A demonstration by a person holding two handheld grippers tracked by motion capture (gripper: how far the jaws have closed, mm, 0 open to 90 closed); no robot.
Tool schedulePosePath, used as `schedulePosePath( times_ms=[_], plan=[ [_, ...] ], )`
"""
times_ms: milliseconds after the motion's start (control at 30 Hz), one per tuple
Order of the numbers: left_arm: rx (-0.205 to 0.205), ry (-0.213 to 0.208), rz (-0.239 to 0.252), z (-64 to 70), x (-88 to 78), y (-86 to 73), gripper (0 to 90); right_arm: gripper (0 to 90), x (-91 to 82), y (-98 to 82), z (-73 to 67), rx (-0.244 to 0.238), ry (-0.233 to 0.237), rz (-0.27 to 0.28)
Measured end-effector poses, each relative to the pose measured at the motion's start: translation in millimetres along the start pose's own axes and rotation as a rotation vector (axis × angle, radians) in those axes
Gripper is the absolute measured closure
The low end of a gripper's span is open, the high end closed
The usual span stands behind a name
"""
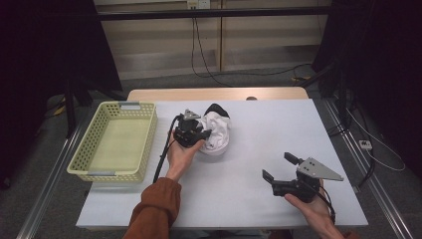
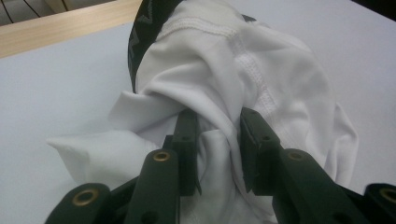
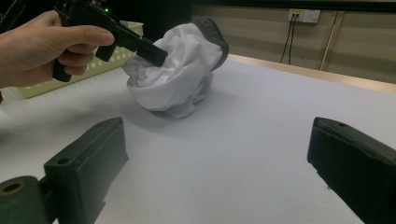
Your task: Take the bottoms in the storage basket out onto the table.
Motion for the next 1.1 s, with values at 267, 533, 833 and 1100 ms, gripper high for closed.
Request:
schedulePosePath(
  times_ms=[267, 533, 833, 1100],
  plan=[
    [0.022, 0.018, -0.029, -1.6, 7.6, -4.8, 68.6, 4.5, 0.3, -0.3, 0.3, -0.002, 0.001, -0.003],
    [0.031, 0.018, -0.066, -4.5, 17.3, -12.2, 64.8, 4.4, 0.3, -0.6, 0.3, -0.003, 0.003, -0.005],
    [-0.012, -0.011, -0.055, -8.5, 24.9, -16.2, 61.6, 4.4, 0.4, -0.7, 0.4, -0.002, 0.003, -0.006],
    [-0.016, 0.003, -0.067, -9.4, 35.5, -15.6, 59.2, 4.5, 0.5, -0.7, 0.4, 0.001, 0.002, -0.006]
  ],
)
Point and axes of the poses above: each handheld gripper's, and its own axes: x roughly forward along the jaws, y roughly out of its top, z roughly to its right, the point moved 7 cm from there along x, roughly forward along the jaws, and after that the axes turned 12 degrees about x, right-handed, at the moved point
